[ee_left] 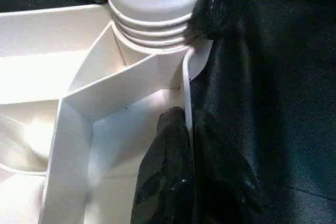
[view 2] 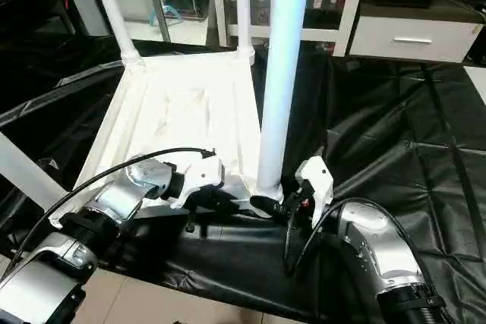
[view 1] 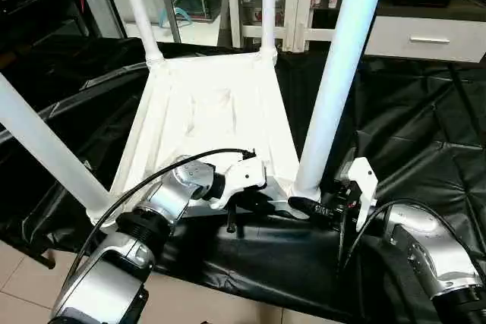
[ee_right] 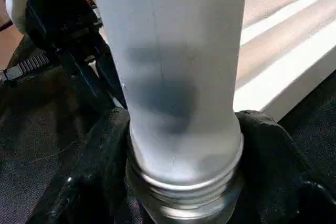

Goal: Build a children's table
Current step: Rotate leg to tighten

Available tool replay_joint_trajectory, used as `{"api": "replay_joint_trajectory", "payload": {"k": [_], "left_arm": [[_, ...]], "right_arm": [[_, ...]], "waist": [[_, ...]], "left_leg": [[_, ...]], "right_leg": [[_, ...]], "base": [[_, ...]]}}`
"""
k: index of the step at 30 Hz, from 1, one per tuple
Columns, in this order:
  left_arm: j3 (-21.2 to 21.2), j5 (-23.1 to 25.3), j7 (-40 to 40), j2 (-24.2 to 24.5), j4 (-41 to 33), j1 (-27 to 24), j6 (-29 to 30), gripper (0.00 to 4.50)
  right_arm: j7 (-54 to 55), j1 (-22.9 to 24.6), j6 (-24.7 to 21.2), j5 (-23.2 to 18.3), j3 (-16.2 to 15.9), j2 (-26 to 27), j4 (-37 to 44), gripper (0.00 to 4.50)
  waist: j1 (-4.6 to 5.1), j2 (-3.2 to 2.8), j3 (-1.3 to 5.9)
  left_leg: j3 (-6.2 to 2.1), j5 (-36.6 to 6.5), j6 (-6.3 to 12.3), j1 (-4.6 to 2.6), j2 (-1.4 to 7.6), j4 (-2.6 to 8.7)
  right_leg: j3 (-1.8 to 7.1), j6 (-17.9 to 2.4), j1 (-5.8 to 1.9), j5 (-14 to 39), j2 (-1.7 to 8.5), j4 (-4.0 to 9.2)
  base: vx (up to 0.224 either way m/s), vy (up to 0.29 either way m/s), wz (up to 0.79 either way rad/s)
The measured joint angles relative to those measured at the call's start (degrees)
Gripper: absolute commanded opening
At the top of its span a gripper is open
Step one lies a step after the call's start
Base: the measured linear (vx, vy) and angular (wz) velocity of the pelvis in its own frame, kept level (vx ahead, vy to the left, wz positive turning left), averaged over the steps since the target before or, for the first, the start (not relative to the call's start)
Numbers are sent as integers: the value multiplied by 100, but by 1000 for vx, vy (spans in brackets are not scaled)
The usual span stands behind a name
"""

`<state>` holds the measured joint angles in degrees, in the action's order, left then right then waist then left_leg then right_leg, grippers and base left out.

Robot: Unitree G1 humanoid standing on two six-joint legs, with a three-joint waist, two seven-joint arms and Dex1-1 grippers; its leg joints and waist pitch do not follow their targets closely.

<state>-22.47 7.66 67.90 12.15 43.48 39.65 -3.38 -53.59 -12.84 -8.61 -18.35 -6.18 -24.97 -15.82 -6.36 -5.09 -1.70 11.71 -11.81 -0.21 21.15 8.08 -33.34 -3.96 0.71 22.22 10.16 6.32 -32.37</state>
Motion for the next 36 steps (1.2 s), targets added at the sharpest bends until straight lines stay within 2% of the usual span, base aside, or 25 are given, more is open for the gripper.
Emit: {"api": "replay_joint_trajectory", "payload": {"k": [3, 5, 10, 12, 16, 19, 24, 25, 28, 31, 36], "left_arm": [[22, 0, -44, 41, 17, 6, 64, 0], [86, 44, -365, -29, 195, 112, 88, 0], [259, 317, -1975, -638, 1002, 579, 325, 0], [300, 341, -2377, -812, 1170, 690, 485, 0], [462, 331, -3307, -1190, 1596, 950, 790, 0], [482, 335, -3655, -1357, 1819, 1080, 862, 0], [521, 349, -3708, -1415, 2005, 1181, 792, 0], [510, 357, -3656, -1422, 2000, 1181, 761, 0], [452, 371, -3283, -1312, 1884, 1108, 594, 0], [400, 370, -2934, -1169, 1751, 990, 425, 0], [264, 365, -2252, -899, 1441, 769, 186, 0]], "right_arm": [[229, -4, 252, 111, 5, 217, -134, 273], [804, -96, 493, 245, 90, 620, -400, 272], [2990, -642, 804, 625, 403, 1589, -1230, 269], [3508, -792, 876, 737, 463, 1758, -1450, 269], [4777, -1385, 1105, 995, 581, 2235, -2251, 268], [5282, -1630, 1321, 1056, 670, 2431, -2653, 268], [5131, -1695, 1705, 1138, 762, 2519, -2935, 268], [5048, -1617, 1847, 1140, 768, 2482, -2910, 324], [4630, -1255, 2119, 1116, 744, 2250, -2537, 345], [4211, -1117, 2267, 1118, 667, 1928, -2230, 379], [2819, -720, 1981, 767, 568, 1242, -1499, 383]], "waist": [[20, 23, -6], [100, 53, -23], [319, 102, -58], [365, 99, -56], [487, 89, -57], [505, 79, -50], [495, 80, -48], [469, 81, -47], [419, 63, -42], [383, 44, -33], [247, 20, -18]], "left_leg": [[0, 0, 0, -6, 4, -10], [0, 1, -7, -8, 8, -31], [-2, 24, -45, -14, 1, -36], [-5, 24, -45, -15, -1, -33], [-11, 23, -45, -7, -5, -30], [-10, 24, -44, -7, -9, -28], [-10, 23, -43, -11, -10, -27], [-10, 24, -43, -10, -10, -25], [-10, 24, -42, -7, -10, -18], [-10, 25, -41, -10, -9, 10], [-10, 26, -39, -11, 1, 30]], "right_leg": [[0, 0, 0, 0, 0, -20], [3, 0, 7, 0, 0, -53], [15, 0, 14, 0, 1, -51], [13, 1, 6, 0, 1, -29], [7, 0, 5, 0, 1, 10], [10, -13, -2, -8, 1, 29], [9, -52, -12, -34, 1, 33], [8, -61, -12, -41, 1, 33], [9, -80, -9, -76, 1, 30], [1, -71, -3, -73, 1, 26], [-15, -39, -2, -53, -1, 26]], "base": [[0, 0, 0], [0, 0, 0], [-49, 2, -1], [0, 0, 0], [0, 0, 0], [0, 0, 0], [0, 0, 0], [0, 0, 0], [0, 0, 0], [17, -7, 0], [0, 0, 0]]}}
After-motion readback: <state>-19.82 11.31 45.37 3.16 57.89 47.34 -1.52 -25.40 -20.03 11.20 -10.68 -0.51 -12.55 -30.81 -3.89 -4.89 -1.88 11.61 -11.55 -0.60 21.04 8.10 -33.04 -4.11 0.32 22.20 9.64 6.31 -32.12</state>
